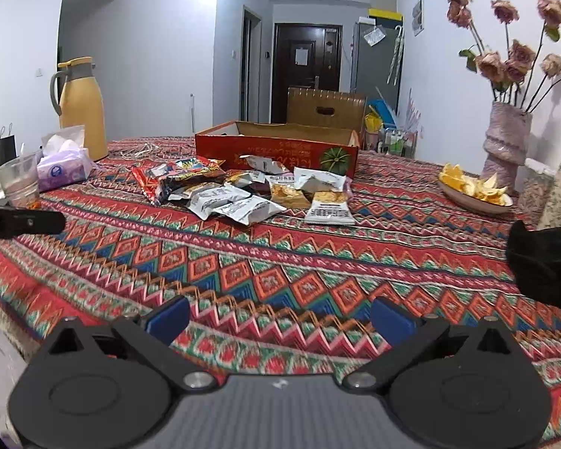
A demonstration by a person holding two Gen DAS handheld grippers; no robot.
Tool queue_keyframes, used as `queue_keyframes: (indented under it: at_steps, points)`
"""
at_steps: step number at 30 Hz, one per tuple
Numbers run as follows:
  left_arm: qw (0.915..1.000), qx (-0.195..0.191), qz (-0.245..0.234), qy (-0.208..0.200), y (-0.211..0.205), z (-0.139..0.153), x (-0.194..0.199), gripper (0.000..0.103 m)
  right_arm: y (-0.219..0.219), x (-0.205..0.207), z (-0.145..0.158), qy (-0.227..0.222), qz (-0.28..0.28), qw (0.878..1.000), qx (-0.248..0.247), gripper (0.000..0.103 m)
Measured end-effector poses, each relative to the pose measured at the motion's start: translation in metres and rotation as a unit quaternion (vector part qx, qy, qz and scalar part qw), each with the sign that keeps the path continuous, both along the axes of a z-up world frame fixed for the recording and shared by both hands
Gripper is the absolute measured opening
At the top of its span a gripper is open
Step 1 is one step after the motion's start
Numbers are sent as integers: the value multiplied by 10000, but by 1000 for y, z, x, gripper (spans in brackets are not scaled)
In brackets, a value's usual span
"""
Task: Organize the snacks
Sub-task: 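Move both tools back over the remaining snack packets, then grasp red-blue chip bag with left tool while right tool grasps white cookie packet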
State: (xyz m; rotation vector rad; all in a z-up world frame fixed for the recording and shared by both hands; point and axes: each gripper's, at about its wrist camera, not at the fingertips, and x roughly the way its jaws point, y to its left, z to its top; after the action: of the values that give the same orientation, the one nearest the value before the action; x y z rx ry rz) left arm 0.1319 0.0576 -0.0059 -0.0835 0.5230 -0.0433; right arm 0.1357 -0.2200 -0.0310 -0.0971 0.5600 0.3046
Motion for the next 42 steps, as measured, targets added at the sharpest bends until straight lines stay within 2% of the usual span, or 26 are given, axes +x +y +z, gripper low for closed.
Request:
queue_keyframes:
  at_steps: [4, 10, 11, 14, 18, 21, 22, 24, 25, 28, 30, 31, 32, 33, 34, 36, 38, 40, 42]
  points:
    - [9998, 167, -61, -79, 7, 2, 42, 103, 7, 34, 3, 223, 64, 9989, 403, 100]
    - [9972, 544, -432, -284, 12, 4, 129, 103, 34, 106, -2, 660, 118, 9941, 851, 79]
    - [9965, 618, -490, -265, 13, 2, 146, 103, 39, 118, -3, 681, 104, 9936, 897, 75]
    - [9953, 702, -659, -57, 17, -8, 193, 103, 55, 152, -8, 729, 88, 9921, 1021, 72]
    - [9938, 766, -784, 197, 23, -24, 236, 103, 78, 194, -23, 917, -125, 9910, 971, 64]
    - [9930, 639, -948, 309, 27, -33, 252, 102, 89, 212, -31, 934, -250, 9918, 839, 63]
    - [9931, 584, -947, 377, 28, -36, 256, 99, 91, 215, -33, 913, -255, 9919, 851, 62]
    - [9934, 590, -852, 491, 29, -41, 262, 87, 97, 218, -34, 824, -191, 9939, 701, 61]
    - [9938, 575, -803, 513, 30, -44, 265, 72, 99, 219, -35, 788, -156, 9948, 631, 60]
    - [9950, 398, -734, 553, 37, -43, 265, 60, 98, 221, -34, 736, -182, 9959, 495, 58]
    - [9957, 352, -648, 567, 41, -42, 263, 59, 96, 220, -31, 677, -319, 9965, 361, 58]
    - [9961, 303, -599, 579, 43, -42, 262, 62, 95, 220, -30, 652, -370, 9966, 333, 59]
    - [9966, 247, -533, 575, 46, -43, 263, 72, 94, 219, -29, 635, -392, 9967, 331, 59]
    - [9968, 209, -485, 604, 48, -45, 264, 76, 93, 218, -28, 626, -419, 9966, 327, 59]
    - [9965, 184, -494, 655, 49, -46, 265, 76, 92, 218, -28, 619, -460, 9964, 342, 61]
    - [9963, 71, -502, 695, 51, -44, 265, 67, 90, 218, -27, 625, -537, 9951, 546, 68]
    - [9967, 58, -437, 683, 50, -41, 262, 53, 90, 225, -27, 720, -555, 9913, 948, 70]
    - [9971, 41, -330, 687, 49, -36, 257, 51, 99, 232, -29, 731, -581, 9922, 823, 67]
    - [9977, 3, -285, 615, 48, -29, 246, 51, 106, 232, -30, 613, -606, 9945, 594, 60]
